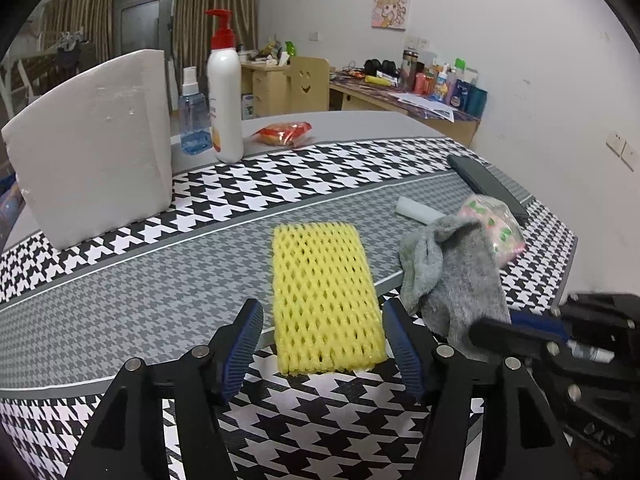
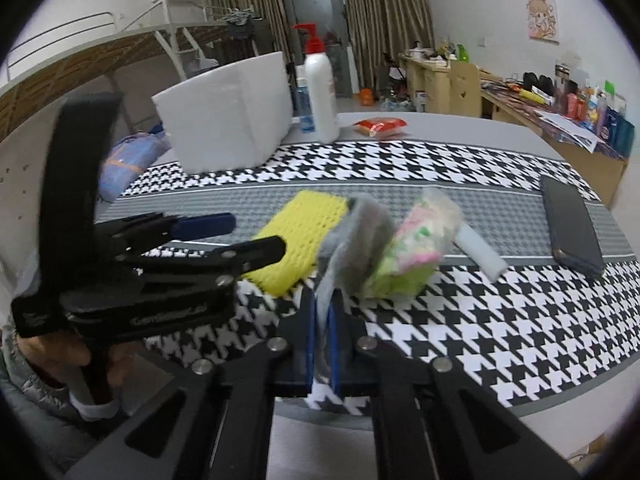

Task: Organize soft objects
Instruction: 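Lift the yellow mesh sleeve with the left gripper while the right lifts the grey cloth, then carry the yellow sleeve and grey cloth over the white foam box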

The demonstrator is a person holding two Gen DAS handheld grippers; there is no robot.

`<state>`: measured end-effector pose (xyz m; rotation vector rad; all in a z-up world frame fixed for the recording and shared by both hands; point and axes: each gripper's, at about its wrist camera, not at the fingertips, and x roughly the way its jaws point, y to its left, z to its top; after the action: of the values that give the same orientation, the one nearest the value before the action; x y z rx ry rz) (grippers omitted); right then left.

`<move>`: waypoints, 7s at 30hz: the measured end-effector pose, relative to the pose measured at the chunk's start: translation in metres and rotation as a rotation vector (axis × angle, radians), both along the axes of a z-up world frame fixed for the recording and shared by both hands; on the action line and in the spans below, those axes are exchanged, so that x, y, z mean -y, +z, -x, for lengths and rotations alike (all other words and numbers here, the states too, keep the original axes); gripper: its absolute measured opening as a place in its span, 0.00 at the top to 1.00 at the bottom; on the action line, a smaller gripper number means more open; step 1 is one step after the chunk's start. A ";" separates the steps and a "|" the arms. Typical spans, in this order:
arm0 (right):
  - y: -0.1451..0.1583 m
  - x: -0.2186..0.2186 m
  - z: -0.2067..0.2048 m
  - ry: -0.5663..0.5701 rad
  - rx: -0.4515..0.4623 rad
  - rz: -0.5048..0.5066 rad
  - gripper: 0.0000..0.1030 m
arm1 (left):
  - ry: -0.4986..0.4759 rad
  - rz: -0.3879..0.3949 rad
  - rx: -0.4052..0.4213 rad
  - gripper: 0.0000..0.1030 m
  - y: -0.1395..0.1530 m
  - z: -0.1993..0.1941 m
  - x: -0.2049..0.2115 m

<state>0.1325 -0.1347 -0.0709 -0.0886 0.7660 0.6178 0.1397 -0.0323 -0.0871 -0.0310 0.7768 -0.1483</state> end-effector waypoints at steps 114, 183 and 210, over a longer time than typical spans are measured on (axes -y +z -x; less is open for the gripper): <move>0.102 -0.040 -0.014 0.028 0.271 -0.062 0.92 | 0.092 -0.027 0.299 0.90 0.108 0.042 -0.075; 0.168 -0.152 -0.068 0.091 0.371 -0.045 0.91 | 0.295 -0.113 0.419 0.90 0.180 -0.014 -0.164; 0.168 -0.188 -0.100 0.087 0.330 -0.021 0.91 | 0.333 -0.094 0.321 0.90 0.164 -0.076 -0.194</move>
<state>0.2326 0.0533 0.0972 -0.2003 0.4379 0.6736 0.2158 0.1617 0.0771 -0.0459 0.4482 0.1958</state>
